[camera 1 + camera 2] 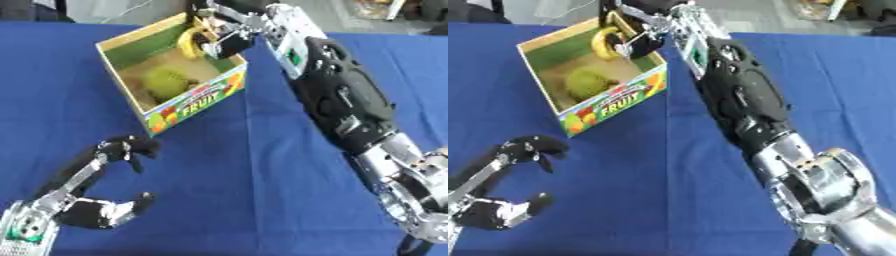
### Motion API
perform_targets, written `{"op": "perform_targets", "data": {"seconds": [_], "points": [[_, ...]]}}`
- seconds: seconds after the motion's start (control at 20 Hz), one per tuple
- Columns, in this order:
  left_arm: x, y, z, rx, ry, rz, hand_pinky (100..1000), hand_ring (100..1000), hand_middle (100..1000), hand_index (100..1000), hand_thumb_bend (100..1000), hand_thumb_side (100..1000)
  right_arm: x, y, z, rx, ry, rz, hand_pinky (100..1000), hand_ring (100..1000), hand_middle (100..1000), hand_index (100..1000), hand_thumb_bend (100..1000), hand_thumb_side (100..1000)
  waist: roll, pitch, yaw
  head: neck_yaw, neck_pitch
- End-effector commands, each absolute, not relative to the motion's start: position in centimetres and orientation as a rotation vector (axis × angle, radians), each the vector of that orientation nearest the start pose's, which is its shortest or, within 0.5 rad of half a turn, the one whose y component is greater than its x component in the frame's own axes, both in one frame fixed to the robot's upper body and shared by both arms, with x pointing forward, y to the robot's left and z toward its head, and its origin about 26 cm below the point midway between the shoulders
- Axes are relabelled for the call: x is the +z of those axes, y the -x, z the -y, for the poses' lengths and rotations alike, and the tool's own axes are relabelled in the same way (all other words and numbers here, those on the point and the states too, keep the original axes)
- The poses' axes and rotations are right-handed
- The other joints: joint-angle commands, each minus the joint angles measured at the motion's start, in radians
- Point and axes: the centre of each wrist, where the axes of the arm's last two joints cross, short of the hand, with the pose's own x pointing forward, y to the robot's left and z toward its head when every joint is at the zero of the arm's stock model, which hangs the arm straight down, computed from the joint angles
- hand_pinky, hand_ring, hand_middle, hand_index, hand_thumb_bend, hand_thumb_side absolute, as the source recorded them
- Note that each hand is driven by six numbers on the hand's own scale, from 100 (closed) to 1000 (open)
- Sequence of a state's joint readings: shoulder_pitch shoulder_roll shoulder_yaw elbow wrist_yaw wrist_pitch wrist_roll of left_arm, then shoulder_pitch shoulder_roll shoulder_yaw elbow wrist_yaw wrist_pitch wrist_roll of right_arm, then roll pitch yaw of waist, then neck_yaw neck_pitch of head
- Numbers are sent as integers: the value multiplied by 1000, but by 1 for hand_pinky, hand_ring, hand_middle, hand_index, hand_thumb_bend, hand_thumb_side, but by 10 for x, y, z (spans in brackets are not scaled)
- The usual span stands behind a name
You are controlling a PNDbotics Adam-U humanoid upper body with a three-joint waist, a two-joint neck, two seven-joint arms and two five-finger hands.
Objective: Pick up objects on the table and place them in the box.
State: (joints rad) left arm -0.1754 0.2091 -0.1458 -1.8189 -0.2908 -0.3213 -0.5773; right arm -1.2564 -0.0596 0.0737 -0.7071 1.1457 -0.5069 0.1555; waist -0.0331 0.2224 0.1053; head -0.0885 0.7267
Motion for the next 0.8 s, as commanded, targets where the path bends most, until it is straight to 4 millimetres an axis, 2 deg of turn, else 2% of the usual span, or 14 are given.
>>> {"op": "perform_targets", "data": {"seconds": [0.05,0.25,0.4,0.45,0.5,0.7,0.8], "points": [[110,-303,-224,-1236,87,2020,570,752,761,878,430,604,238,-500,87,-2227,-1023,-2546,945,878,821,985,100,163,3,-16,-2,-6,-19],[110,-303,-225,-1231,83,2018,570,752,761,878,429,604,235,-500,91,-2147,-1086,-2613,936,871,809,977,100,154,1,-17,-9,0,-20],[109,-303,-227,-1224,74,2015,571,753,761,878,428,604,242,-498,98,-2033,-1062,-2689,929,865,794,967,100,153,1,-20,-21,11,-17],[109,-303,-228,-1222,70,2015,570,753,761,878,428,603,247,-496,100,-1994,-1041,-2709,927,863,788,964,100,269,1,-20,-26,15,-16],[109,-303,-228,-1217,66,2015,570,753,761,878,428,602,251,-494,103,-1946,-1001,-2736,925,862,782,962,100,150,2,-22,-32,21,-14],[108,-303,-232,-1189,47,2014,568,754,762,876,429,597,271,-480,114,-1821,-815,-2820,920,860,767,953,100,185,2,-29,-58,44,-6],[107,-303,-233,-1169,41,2017,561,751,756,871,424,589,276,-472,121,-1793,-727,-2869,903,859,760,947,100,252,3,-33,-69,56,-3]]}}
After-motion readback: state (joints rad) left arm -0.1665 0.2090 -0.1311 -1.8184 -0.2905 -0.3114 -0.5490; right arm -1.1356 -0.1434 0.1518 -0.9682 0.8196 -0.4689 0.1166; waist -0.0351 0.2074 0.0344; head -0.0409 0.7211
